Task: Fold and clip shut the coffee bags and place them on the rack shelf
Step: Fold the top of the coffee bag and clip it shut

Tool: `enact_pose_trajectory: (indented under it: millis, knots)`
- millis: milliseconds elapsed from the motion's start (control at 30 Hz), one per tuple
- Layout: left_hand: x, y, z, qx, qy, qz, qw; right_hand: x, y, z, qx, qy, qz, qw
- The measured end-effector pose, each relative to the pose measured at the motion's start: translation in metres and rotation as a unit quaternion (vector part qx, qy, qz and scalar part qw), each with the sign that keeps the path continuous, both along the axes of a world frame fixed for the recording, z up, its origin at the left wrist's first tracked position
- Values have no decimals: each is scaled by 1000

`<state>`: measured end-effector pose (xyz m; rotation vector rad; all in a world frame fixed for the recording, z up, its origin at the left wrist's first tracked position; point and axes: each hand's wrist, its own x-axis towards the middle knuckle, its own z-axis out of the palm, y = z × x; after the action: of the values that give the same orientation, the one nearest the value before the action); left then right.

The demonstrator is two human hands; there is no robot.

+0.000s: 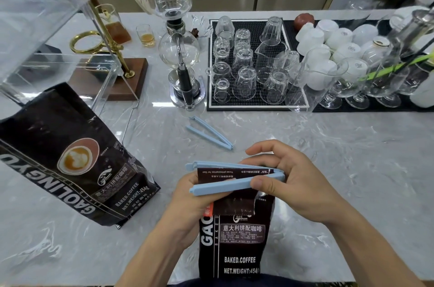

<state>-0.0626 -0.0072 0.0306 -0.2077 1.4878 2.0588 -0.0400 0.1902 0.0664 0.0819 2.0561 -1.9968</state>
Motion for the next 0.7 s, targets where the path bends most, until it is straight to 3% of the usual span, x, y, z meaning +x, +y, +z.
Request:
enact_pose_trajectory:
  millis: [700]
  knots:
    - [5, 5, 3, -2, 14, 35, 999, 0, -16, -8, -3, 2, -13, 1000]
